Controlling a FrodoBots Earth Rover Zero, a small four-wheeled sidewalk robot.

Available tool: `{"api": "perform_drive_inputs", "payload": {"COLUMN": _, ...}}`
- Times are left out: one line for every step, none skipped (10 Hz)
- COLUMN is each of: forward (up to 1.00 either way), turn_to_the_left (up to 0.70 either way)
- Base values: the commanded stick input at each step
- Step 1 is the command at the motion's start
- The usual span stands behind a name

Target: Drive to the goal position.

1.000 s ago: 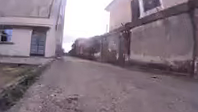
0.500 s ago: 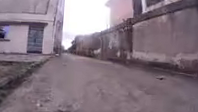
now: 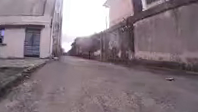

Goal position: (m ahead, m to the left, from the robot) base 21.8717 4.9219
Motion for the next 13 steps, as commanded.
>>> {"api": "perform_drive_inputs", "payload": {"forward": 0.7, "turn_to_the_left": 0.0}}
{"api": "perform_drive_inputs", "payload": {"forward": 0.7, "turn_to_the_left": 0.0}}
{"api": "perform_drive_inputs", "payload": {"forward": 0.7, "turn_to_the_left": 0.0}}
{"api": "perform_drive_inputs", "payload": {"forward": 0.7, "turn_to_the_left": 0.0}}
{"api": "perform_drive_inputs", "payload": {"forward": 0.7, "turn_to_the_left": 0.0}}
{"api": "perform_drive_inputs", "payload": {"forward": 0.7, "turn_to_the_left": 0.0}}
{"api": "perform_drive_inputs", "payload": {"forward": 0.7, "turn_to_the_left": 0.0}}
{"api": "perform_drive_inputs", "payload": {"forward": 0.7, "turn_to_the_left": 0.0}}
{"api": "perform_drive_inputs", "payload": {"forward": 0.7, "turn_to_the_left": 0.0}}
{"api": "perform_drive_inputs", "payload": {"forward": 0.7, "turn_to_the_left": 0.05}}
{"api": "perform_drive_inputs", "payload": {"forward": 0.7, "turn_to_the_left": 0.15}}
{"api": "perform_drive_inputs", "payload": {"forward": 0.7, "turn_to_the_left": 0.31}}
{"api": "perform_drive_inputs", "payload": {"forward": 0.7, "turn_to_the_left": 0.04}}
